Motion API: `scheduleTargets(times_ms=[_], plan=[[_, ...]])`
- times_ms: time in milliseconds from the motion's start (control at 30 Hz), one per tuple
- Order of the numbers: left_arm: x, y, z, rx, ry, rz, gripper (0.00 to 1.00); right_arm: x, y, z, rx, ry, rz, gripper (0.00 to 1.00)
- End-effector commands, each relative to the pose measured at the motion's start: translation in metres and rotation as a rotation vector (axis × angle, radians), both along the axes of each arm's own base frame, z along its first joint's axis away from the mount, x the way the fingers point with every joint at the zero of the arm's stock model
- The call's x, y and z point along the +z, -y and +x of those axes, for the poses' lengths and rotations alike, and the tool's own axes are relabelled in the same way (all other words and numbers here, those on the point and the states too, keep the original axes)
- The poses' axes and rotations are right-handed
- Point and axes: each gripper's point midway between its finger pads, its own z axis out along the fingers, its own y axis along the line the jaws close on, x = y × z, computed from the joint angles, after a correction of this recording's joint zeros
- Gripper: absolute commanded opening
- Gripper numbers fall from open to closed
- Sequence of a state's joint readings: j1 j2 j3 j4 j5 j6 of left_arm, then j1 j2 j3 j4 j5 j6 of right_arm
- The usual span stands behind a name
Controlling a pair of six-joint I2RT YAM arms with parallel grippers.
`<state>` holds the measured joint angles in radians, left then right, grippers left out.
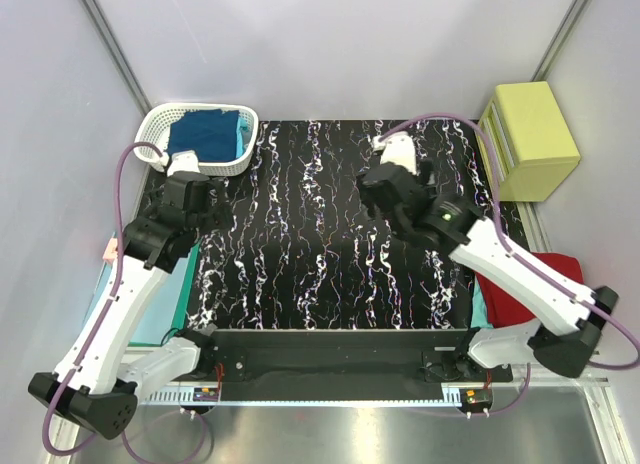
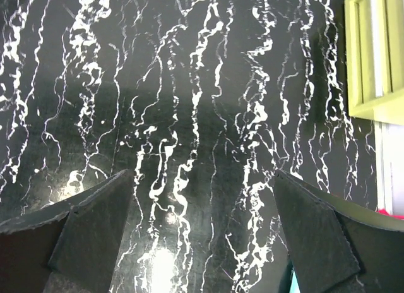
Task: Fold and stack the t-shirts
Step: Grab crumpled tshirt from bin with the left arm
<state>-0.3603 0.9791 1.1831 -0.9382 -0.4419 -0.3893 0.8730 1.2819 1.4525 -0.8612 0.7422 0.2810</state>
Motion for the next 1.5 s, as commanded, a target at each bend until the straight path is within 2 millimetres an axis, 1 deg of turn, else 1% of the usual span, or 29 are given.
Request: scheduleTargets(times_ms=[0,67,100,167,200,300,400,467,567,600,633,667,700,733,767,800,833,867,933,967,1033,1067,1100,1167,1200,1300,1333,1367,1467], plan=[[0.027,-0.01,0.006,0.108,0.075,-0.018,0.99,0.024,-0.015,0.01,-0.031,0.083,0.013,1.0],[0.019,-0.008,0.006,0.142,0.019,-0.035,0.99,0.031,-0.018,0.013,-0.042,0.102,0.033,1.0],[0.024,-0.003,0.008,0.168,0.022,-0.083,0.99,0.033,-0.019,0.015,-0.052,0.108,0.041,1.0],[0.019,0.006,0.005,0.156,-0.02,-0.08,0.99,0.04,-0.018,0.019,-0.082,0.132,0.049,1.0],[0.021,0.018,0.003,0.11,-0.019,-0.07,0.99,0.043,-0.017,0.021,-0.1,0.144,0.054,1.0],[0.024,0.028,-0.002,0.032,0.016,0.036,0.99,0.05,-0.014,0.026,-0.152,0.171,0.055,1.0],[0.031,0.028,0.005,0.022,0.063,0.088,0.99,0.058,-0.004,0.025,-0.211,0.197,0.065,1.0],[0.04,0.024,0.01,0.051,0.098,0.102,0.99,0.054,0.001,0.022,-0.207,0.186,0.034,1.0],[0.055,0.03,0.034,0.035,0.154,0.143,0.99,0.045,0.009,0.016,-0.193,0.166,-0.013,1.0],[0.06,0.023,0.045,0.06,0.163,0.155,0.99,0.045,0.013,0.011,-0.188,0.161,0.006,1.0],[0.049,0.023,0.062,0.075,0.117,0.164,0.99,0.035,0.01,0.006,-0.154,0.12,0.009,1.0],[0.059,0.029,0.076,0.048,0.12,0.076,0.99,0.031,0.009,0.002,-0.144,0.103,0.034,1.0],[0.056,0.005,0.092,0.126,0.098,0.042,0.99,0.033,0.01,-0.003,-0.126,0.099,0.063,1.0],[0.04,0.001,0.111,0.141,0.044,0.032,0.99,0.025,0.01,-0.006,-0.116,0.078,0.062,0.99],[0.054,-0.001,0.126,0.15,0.07,-0.001,0.99,0.022,0.011,-0.008,-0.114,0.07,0.062,1.0],[0.056,-0.014,0.137,0.186,0.073,0.005,0.99,0.022,0.014,-0.012,-0.11,0.068,0.076,1.0],[0.059,-0.017,0.147,0.198,0.075,0.016,0.99,0.015,0.014,-0.014,-0.102,0.054,0.077,1.0],[0.061,-0.017,0.167,0.203,0.079,0.02,0.99,0.013,0.014,-0.017,-0.096,0.046,0.089,1.0],[0.06,-0.026,0.188,0.225,0.073,0.047,0.99,0.008,0.012,-0.023,-0.061,0.029,0.115,1.0],[0.059,-0.026,0.208,0.232,0.071,0.054,0.99,0.007,0.011,-0.025,-0.048,0.023,0.123,1.0],[0.049,-0.033,0.224,0.239,0.036,0.099,0.98,0.007,0.013,-0.028,-0.044,0.02,0.127,1.0],[0.055,-0.04,0.232,0.255,0.053,0.11,0.97,0.008,0.015,-0.029,-0.045,0.023,0.129,1.0],[0.039,-0.042,0.243,0.26,0.027,0.108,0.94,0.01,0.018,-0.03,-0.05,0.032,0.129,1.0],[0.024,-0.054,0.253,0.279,0.007,0.074,0.91,0.007,0.022,-0.029,-0.053,0.033,0.103,1.0],[0.006,-0.058,0.26,0.284,-0.028,0.069,0.88,0.004,0.023,-0.03,-0.057,0.024,0.091,1.0],[-0.024,-0.081,0.271,0.328,-0.079,0.038,0.88,-0.001,0.021,-0.033,-0.05,-0.012,0.082,1.0],[-0.023,-0.088,0.274,0.344,-0.071,0.036,0.9,-0.003,0.021,-0.033,-0.052,-0.021,0.071,1.0],[-0.026,-0.097,0.275,0.368,-0.075,0.037,0.98,-0.006,0.02,-0.032,-0.058,-0.028,0.064,1.0],[-0.033,-0.131,0.274,0.462,-0.078,0.007,0.99,-0.009,0.021,-0.032,-0.065,-0.045,0.034,1.0]])
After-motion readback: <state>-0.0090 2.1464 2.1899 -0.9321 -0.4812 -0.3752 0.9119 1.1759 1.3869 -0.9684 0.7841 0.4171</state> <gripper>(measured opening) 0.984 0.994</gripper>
